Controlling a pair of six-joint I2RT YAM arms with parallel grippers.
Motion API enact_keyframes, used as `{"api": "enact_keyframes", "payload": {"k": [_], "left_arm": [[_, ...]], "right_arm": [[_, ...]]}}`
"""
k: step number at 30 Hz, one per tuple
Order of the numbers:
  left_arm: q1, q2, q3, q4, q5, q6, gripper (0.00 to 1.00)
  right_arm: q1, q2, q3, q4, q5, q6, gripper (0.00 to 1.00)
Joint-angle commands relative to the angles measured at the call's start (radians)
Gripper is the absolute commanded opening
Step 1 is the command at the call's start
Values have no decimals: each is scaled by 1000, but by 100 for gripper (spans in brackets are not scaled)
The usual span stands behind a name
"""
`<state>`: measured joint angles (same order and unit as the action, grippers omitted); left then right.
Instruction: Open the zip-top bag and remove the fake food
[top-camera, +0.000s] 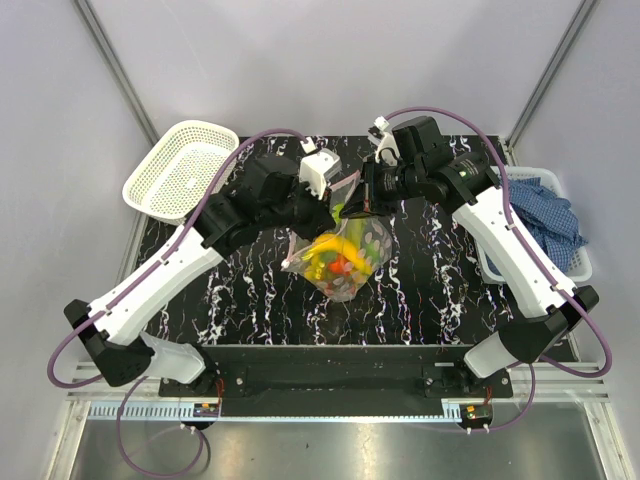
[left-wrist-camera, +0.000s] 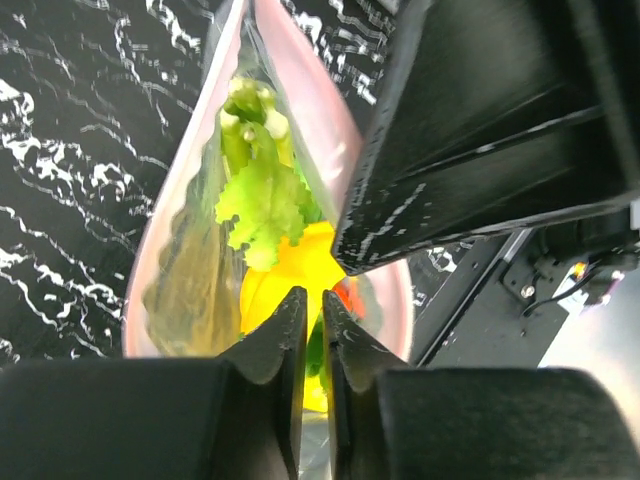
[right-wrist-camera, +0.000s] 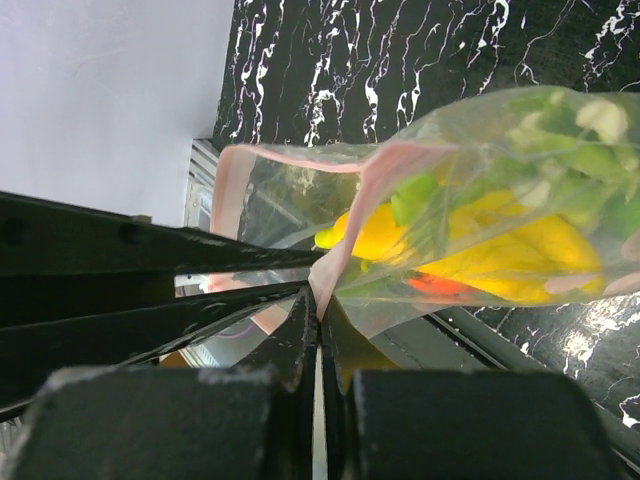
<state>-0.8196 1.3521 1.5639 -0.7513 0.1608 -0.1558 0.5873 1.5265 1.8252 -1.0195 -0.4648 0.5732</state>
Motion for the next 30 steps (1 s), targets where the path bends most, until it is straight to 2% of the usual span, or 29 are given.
{"api": "enact_keyframes", "payload": {"k": [1, 5, 13, 24, 30], "left_arm": [[-1, 8, 44, -17, 29, 35, 20], [0, 19, 35, -51, 36, 47, 32], [2, 2, 27, -88, 11, 39, 30], [2, 47, 16, -174, 114, 76, 36], [2, 42, -37, -175, 129, 53, 47]], "right_arm": [[8, -11, 29, 42, -49, -18, 0], [8, -20, 13, 44, -58, -26, 0], [6, -23, 2, 52, -72, -35, 0], [6, -35, -20, 68, -89, -29, 0], [8, -51, -37, 76, -89, -27, 0]]}}
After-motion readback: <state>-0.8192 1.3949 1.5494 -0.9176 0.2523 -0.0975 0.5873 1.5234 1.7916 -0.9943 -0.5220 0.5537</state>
